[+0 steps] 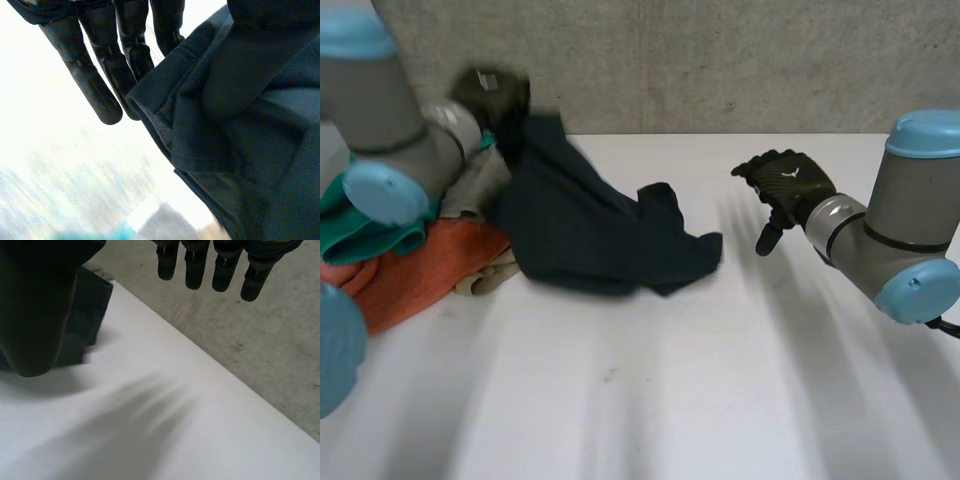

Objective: Fold the laundry.

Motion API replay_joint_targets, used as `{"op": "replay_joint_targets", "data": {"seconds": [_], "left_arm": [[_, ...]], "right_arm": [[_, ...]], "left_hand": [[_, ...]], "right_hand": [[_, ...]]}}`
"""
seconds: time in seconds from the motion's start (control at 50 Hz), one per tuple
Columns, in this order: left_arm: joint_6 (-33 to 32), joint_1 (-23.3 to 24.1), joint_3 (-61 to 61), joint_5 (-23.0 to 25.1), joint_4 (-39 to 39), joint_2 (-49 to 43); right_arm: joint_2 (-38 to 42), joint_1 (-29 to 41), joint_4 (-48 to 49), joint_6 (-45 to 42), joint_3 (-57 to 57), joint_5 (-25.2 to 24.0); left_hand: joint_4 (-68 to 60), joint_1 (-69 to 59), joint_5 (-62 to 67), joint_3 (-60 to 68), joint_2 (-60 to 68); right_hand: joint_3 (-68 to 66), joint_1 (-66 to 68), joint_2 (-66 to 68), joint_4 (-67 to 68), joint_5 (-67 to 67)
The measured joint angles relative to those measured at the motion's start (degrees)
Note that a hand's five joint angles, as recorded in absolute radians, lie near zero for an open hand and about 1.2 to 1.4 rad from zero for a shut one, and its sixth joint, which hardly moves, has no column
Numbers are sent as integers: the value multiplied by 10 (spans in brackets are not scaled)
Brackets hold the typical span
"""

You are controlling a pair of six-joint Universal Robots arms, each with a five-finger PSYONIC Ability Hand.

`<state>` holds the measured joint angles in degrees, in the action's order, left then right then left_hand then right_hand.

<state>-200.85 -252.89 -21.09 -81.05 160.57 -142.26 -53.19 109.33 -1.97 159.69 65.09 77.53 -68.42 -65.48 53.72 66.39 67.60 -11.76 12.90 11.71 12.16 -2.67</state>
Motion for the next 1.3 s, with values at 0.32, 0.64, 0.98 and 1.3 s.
{"op": "replay_joint_targets", "data": {"seconds": [0.32, 0.64, 0.98, 1.3], "left_arm": [[132, 104, 12, 226, 70, 64], [-72, 123, -174, 340, -121, 54], [36, 142, -341, 95, -71, 205], [-84, 200, -358, -27, 78, 122]], "right_arm": [[-40, -55, 1, 3, -31, 33], [-49, -91, 0, -3, -49, 30], [-50, -17, -203, -132, 9, -37], [-35, 34, -116, 43, 130, -23]], "left_hand": [[0, 0, 0, 18, 12], [408, 375, -362, -380, -394], [513, 480, -469, -488, -500], [571, 537, -508, -542, -559]], "right_hand": [[0, 0, 0, 0, 0], [0, 0, 0, 0, 0], [-72, 57, 68, 66, -65], [-81, 62, 70, 72, -74]]}}
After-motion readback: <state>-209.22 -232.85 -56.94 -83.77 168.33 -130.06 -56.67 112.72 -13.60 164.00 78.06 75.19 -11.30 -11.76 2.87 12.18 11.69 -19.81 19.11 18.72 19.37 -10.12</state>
